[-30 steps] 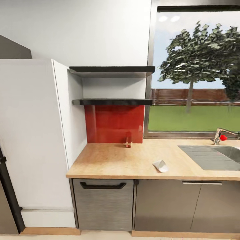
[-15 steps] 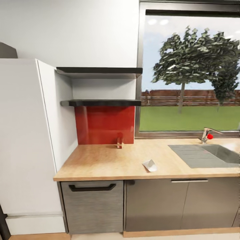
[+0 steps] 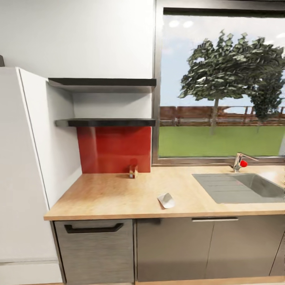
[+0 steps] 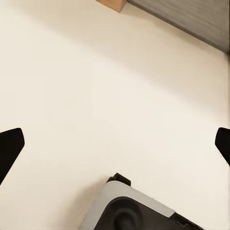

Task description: Set up a coffee station on the kitchen countertop: keep the coffee maker on the countertop, move the bottle of coffee from the kitchen shelf to the counter next to the coffee maker, place a paper coffee filter on top of the coffee maker, put the saucer next to the coffee maker with the coffee cup on the saucer, and place the electric kettle next to the coffee maker.

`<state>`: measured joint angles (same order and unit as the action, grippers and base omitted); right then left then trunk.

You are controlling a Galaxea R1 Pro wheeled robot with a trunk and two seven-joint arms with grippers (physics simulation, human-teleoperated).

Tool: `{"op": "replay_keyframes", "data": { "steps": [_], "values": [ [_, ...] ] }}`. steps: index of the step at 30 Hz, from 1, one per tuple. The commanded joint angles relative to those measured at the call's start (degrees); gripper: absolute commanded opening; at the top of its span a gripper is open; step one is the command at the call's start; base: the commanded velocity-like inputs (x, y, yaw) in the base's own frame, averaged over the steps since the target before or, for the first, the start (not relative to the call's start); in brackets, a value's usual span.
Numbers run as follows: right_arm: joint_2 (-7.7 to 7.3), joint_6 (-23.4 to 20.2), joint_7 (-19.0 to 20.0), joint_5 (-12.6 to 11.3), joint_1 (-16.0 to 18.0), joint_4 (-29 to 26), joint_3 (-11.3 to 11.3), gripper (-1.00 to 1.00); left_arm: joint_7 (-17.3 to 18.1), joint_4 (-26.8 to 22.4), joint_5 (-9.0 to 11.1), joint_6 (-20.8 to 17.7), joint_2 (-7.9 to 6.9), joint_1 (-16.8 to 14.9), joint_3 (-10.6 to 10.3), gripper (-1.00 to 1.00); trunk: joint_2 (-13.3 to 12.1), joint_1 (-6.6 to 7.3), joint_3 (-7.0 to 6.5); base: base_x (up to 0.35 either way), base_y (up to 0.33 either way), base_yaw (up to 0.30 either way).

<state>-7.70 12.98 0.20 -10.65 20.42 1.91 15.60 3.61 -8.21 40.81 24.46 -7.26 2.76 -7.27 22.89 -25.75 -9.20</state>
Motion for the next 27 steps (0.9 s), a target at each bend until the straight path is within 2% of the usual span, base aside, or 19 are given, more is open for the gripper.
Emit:
{"op": "replay_keyframes", "data": {
  "steps": [1,27],
  "values": [
    [0.03,0.33,0.01,-0.51,0.06,0.20,0.49,-1.00,0.17,-0.05,0.59,0.15,-0.03,0.04,-0.44,1.00,0.03,-0.03,0.00,0.134,-0.292,0.000],
    [-0.12,0.26,-0.11,-0.51,0.02,0.20,0.49,-1.00,0.17,-0.05,0.47,0.25,-0.03,0.05,-0.41,1.00,0.03,-0.03,0.00,0.120,-0.292,0.000]
  ]
}}
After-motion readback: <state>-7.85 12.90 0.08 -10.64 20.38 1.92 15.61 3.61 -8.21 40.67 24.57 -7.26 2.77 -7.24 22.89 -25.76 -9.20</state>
